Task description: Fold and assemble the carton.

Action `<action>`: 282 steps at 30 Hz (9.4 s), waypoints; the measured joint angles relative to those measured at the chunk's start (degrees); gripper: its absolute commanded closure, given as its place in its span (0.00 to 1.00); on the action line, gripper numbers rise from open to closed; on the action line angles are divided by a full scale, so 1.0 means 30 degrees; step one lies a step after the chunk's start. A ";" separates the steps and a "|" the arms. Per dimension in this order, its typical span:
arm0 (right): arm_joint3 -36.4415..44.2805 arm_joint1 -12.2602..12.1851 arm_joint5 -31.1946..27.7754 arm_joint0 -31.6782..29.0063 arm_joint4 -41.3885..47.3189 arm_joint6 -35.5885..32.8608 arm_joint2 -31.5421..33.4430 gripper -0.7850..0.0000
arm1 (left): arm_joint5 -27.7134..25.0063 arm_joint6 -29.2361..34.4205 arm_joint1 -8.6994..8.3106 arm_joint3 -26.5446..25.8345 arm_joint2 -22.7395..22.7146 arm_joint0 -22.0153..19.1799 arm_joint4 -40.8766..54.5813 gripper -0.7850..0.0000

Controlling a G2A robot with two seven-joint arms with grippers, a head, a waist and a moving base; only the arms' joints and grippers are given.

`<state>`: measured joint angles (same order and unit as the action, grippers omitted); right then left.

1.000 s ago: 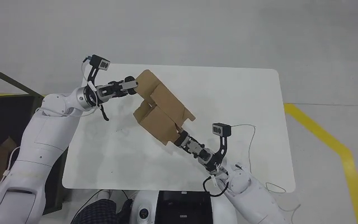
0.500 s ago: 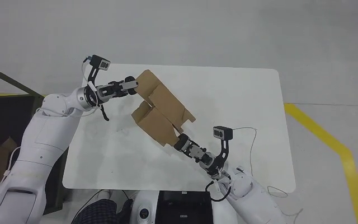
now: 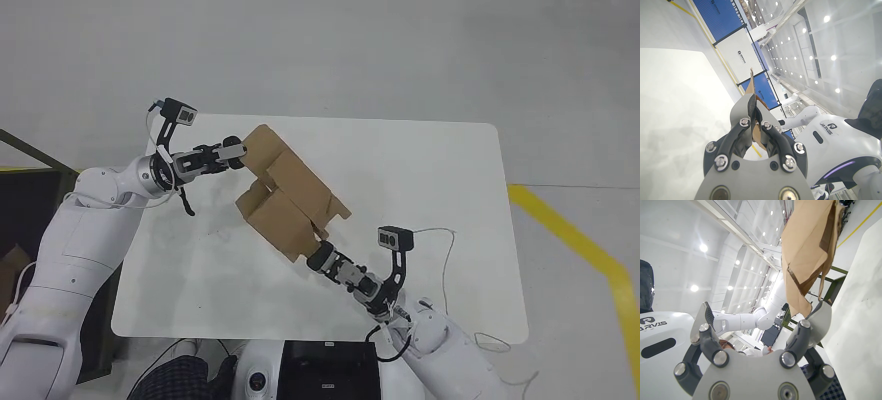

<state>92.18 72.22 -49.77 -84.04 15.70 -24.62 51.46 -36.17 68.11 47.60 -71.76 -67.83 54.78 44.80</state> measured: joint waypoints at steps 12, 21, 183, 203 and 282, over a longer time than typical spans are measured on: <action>0.0811 -0.0228 -0.0528 -0.0915 -0.0331 0.0080 0.0793 0.00 | 0.0000 0.0000 0.0000 0.0000 0.0000 0.0000 0.0000 1.00; 0.1263 -0.0344 -0.0887 -0.1035 0.0337 -0.0324 0.0988 0.00 | 0.0000 0.0000 0.0000 0.0000 0.0000 0.0000 0.0000 1.00; -0.3427 0.1288 -0.2742 0.2260 0.1042 -0.4916 0.0569 0.19 | 0.0000 0.0000 0.0000 0.0000 0.0000 0.0000 0.0000 1.00; -0.4060 0.1478 -0.1772 0.2583 -0.0609 -0.2951 -0.0367 0.85 | 0.0000 0.0000 0.0000 0.0000 0.0000 0.0000 0.0000 1.00; -0.5467 -0.2051 0.9842 0.9824 0.6139 -1.9803 0.2495 1.00 | 0.0000 0.0000 0.0000 0.0000 0.0000 0.0000 0.0000 0.00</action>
<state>75.77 66.07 -20.25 -54.57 34.12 -84.03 58.95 -36.17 68.11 47.60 -71.76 -67.83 54.78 44.80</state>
